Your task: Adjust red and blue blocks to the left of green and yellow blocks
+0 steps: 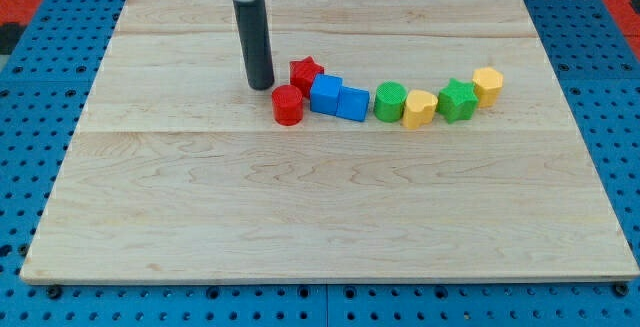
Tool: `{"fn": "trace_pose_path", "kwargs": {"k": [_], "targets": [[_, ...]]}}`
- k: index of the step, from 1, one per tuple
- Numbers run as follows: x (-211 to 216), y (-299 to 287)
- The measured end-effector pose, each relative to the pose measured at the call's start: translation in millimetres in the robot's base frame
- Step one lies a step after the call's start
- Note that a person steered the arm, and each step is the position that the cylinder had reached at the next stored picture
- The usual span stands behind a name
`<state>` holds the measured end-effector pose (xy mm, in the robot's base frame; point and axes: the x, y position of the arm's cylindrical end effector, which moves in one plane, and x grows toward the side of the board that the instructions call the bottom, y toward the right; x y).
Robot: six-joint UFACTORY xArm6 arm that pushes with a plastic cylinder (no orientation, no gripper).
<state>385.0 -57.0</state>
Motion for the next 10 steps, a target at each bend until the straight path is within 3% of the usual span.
{"fn": "trace_pose_path", "kwargs": {"k": [1, 2, 3, 4, 5, 6, 7, 8, 9, 10], "targets": [[-6.9, 78.3], [-3.2, 95.5], [-7.7, 53.4], [-33.7, 55.5], [-46.4, 121.8], [-22.2, 115.7], [-34.9, 18.6], [24.3, -9.8], [38.2, 25.6], [53.4, 114.2]]}}
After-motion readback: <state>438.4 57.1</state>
